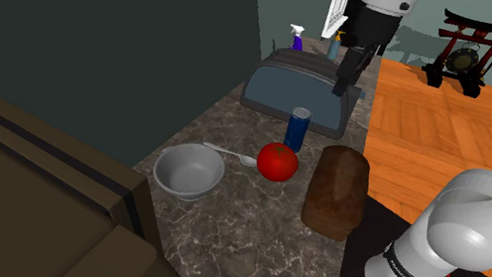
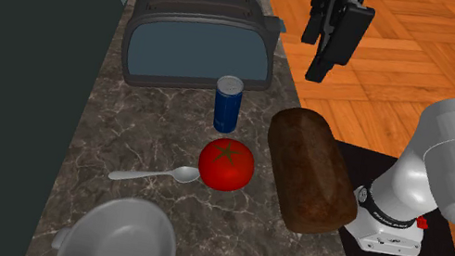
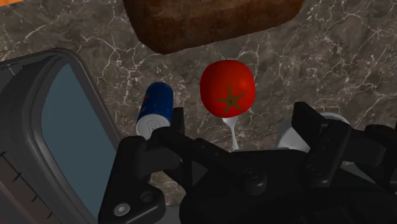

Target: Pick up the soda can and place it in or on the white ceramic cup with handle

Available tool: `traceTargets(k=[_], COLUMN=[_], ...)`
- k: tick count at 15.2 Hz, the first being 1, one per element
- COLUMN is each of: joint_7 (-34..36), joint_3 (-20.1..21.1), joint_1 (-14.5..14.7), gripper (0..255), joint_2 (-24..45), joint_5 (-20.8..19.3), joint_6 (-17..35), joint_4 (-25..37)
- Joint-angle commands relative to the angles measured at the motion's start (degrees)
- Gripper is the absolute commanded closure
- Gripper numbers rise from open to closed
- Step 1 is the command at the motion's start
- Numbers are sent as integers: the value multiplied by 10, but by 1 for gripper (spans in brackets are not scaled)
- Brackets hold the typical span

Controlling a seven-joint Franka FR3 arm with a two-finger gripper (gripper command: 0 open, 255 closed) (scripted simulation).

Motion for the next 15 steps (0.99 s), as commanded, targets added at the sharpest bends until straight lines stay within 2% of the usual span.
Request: traceTargets(k=[1, 8, 15], joint_7=[0, -79, -151], joint_3=[0, -34, -63], joint_1=[0, -3, -6], gripper=[0, 0, 0], joint_2=[0, 87, 205], joint_5=[0, -33, -58], joint_6=[0, 107, 211], joint_4=[0, -39, -40])
